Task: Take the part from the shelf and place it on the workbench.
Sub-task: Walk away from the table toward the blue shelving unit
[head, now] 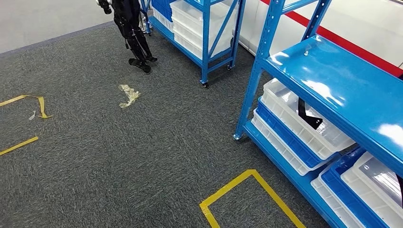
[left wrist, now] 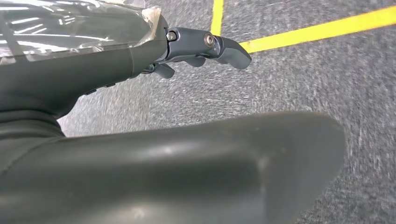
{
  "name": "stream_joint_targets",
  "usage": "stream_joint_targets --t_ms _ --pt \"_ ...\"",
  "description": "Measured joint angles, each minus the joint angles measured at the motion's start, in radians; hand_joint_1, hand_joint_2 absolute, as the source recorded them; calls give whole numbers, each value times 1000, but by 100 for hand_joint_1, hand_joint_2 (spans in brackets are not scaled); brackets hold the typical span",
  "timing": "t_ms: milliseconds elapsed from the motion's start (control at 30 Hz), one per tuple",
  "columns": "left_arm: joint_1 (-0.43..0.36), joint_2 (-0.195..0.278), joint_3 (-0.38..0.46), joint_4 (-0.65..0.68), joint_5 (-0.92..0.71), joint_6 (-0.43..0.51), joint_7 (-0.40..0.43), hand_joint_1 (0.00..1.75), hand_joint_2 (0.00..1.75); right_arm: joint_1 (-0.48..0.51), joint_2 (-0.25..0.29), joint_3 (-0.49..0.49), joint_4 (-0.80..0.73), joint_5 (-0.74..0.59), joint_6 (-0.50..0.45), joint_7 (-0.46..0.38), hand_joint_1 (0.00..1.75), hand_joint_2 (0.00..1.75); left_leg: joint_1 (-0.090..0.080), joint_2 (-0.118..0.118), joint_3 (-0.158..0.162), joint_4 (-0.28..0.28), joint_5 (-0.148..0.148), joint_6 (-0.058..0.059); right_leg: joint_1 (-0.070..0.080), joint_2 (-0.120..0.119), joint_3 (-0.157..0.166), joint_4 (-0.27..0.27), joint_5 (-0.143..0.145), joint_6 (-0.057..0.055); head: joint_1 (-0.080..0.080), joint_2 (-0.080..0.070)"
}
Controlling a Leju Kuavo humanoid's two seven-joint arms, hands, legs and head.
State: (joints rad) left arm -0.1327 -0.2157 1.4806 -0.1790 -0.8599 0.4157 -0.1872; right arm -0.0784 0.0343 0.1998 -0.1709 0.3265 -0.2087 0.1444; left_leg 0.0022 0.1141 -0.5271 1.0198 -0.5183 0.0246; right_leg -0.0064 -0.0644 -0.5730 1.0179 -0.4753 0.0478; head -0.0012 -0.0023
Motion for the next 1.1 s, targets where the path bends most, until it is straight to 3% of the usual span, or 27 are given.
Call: stream_joint_targets --t_ms 33,100,167,200,233,267,333,367,400,467,533,600,667,733,767,800,833,900,967,1033,1100 --pt "-1 0 0 0 0 -1 0 0 0 1 -1 0 0 2 0 1 0 0 3 0 3 0 -3 -7 -5 11 1 -3 2 -7 -1 0" --pt "-3 0 -1 0 -1 -2 -3 0 0 4 -3 0 0 5 -2 4 0 0 7 -40 -11 41 -33 -18 -14 33 8 -10 6 -23 -4 0" --pt "-1 0 -1 0 0 1 -5 0 0 3 -5 0 0 11 -3 7 0 0 10 -95 -63 157 -98 -20 -15 55 12 -13 8 -36 -10 0" --pt "1 0 -1 0 1 2 -5 0 0 2 -5 0 0 13 -3 7 0 0 10 -107 -93 219 -124 -20 -12 68 11 -12 7 -40 -11 0" --pt "3 0 -1 0 2 3 -3 0 0 1 -5 0 0 15 -2 7 0 0 11 -113 -115 262 -136 -19 -11 82 12 -12 7 -41 -11 0" --pt "4 0 -1 0 2 4 -2 0 0 1 -5 0 0 17 -2 7 0 0 11 -116 -122 268 -126 -18 -9 98 13 -11 7 -41 -11 0" --pt "5 1 0 0 3 4 2 0 0 2 -6 0 0 19 0 7 0 0 16 -126 -85 173 -55 -18 -9 128 16 -7 6 -40 -11 0" --pt "5 1 0 0 4 4 4 0 0 0 -7 0 0 20 2 7 0 0 20 -152 -57 108 -25 -20 -8 142 14 -5 5 -37 -11 0" --pt "5 1 0 0 5 5 7 0 0 -2 -7 0 0 22 4 8 0 0 24 -176 -35 55 -6 -20 -5 155 12 -1 4 -33 -10 0" --pt "5 1 0 0 10 7 13 0 0 -6 -7 0 0 27 8 10 0 0 23 -206 -20 17 -4 -16 -4 175 2 1 6 -19 -10 0" --pt "5 2 0 0 13 11 16 0 0 -7 -7 0 0 30 12 14 0 0 17 -183 -16 14 1 -1 -9 193 -9 -2 11 -5 -9 0" --pt "4 2 0 0 13 13 17 0 0 -7 -6 0 0 31 15 17 0 0 16 -158 -8 6 8 15 -8 163 -28 24 -1 0 -7 0" --pt "4 2 0 0 13 13 17 0 0 -12 -4 0 0 29 15 17 0 0 13 -129 -7 1 11 26 -5 105 -81 129 -48 -6 -2 0" --pt "5 2 0 0 12 13 17 0 0 -15 -3 0 0 26 15 17 0 0 9 -98 -8 0 9 30 -5 81 -149 263 -96 -10 0 0" --pt "5 3 0 0 12 13 17 0 0 -14 -2 0 0 25 15 17 0 0 8 -83 -7 1 7 31 -7 77 -165 295 -102 -6 0 0" --pt "5 3 0 0 12 13 17 0 0 -12 -2 0 0 25 15 17 0 0 8 -71 -6 1 6 31 -9 73 -158 282 -92 2 1 0" --pt "4 3 0 0 12 13 16 0 0 -10 -3 0 0 24 15 17 0 0 8 -60 -5 1 4 29 -11 65 -131 230 -70 11 1 0" --pt "4 3 0 0 12 14 15 0 0 -11 -2 0 0 22 15 16 0 0 5 -41 1 1 -1 21 -12 20 -53 84 -20 23 2 0" --pt "4 4 0 -1 11 16 14 0 0 -16 1 0 0 23 15 13 0 0 0 -25 8 1 -9 9 -7 -9 -12 12 4 15 -1 0" --pt "1 4 0 -1 11 21 13 0 0 -18 2 0 0 25 15 12 0 0 1 -6 17 -2 -15 -2 -1 8 -10 7 6 -1 -4 0" --pt "-3 4 0 -1 11 22 13 0 0 -18 1 0 0 27 15 12 0 0 8 -19 17 12 -32 -13 -8 30 -7 3 8 -16 -6 0"
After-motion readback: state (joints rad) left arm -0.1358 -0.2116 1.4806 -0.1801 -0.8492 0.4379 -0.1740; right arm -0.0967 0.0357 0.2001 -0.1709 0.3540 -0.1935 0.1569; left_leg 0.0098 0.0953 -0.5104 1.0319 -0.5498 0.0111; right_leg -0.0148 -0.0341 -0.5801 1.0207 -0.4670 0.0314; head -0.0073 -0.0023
